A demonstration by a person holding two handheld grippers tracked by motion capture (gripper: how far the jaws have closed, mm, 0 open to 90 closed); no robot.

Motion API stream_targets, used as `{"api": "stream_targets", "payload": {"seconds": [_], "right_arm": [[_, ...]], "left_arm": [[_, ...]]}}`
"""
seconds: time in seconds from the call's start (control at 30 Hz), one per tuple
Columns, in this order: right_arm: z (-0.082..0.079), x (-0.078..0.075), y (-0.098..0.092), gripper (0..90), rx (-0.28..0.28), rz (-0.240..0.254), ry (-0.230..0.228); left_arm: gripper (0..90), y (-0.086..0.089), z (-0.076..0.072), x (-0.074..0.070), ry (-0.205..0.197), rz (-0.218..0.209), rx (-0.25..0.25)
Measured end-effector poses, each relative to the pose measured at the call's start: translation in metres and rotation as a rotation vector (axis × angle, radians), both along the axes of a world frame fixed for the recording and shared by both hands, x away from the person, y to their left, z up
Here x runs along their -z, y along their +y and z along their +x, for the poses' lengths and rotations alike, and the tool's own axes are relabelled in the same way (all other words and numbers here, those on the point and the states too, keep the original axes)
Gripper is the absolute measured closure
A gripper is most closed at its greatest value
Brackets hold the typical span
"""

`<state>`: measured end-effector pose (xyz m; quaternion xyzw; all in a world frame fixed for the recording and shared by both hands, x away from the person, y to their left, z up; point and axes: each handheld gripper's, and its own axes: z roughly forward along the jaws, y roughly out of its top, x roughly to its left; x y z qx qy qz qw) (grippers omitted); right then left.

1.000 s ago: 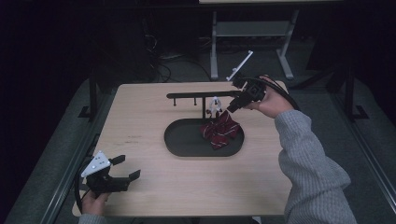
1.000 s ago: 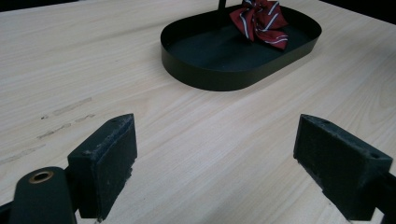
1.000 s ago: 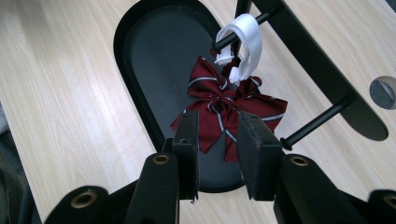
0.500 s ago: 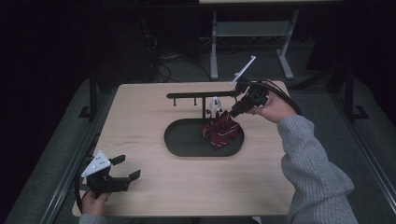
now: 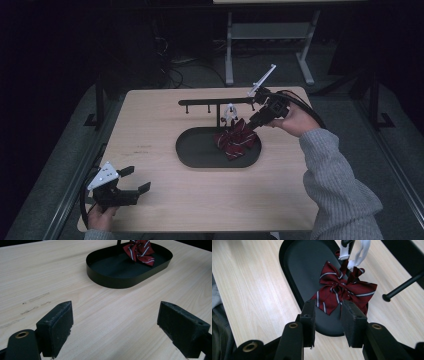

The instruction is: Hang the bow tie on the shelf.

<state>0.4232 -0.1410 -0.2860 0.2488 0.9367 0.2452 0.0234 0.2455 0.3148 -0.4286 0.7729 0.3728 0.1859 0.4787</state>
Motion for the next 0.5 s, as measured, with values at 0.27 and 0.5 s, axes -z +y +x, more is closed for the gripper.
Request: {"api": "stream_targets", "payload": {"seconds": [0.27,0.5], "right_arm": [[-0.008,0.004,-0.002,62.6,-0.009,0.013,0.001],[-0.014,0.006,-0.004,61.3,-0.01,0.019,0.002]], "left_arm": [[13.1,0.0,0.0,0.0,0.003,0.004,-0.001],[13.1,0.0,0.0,0.0,0.003,0.005,-0.001]]}}
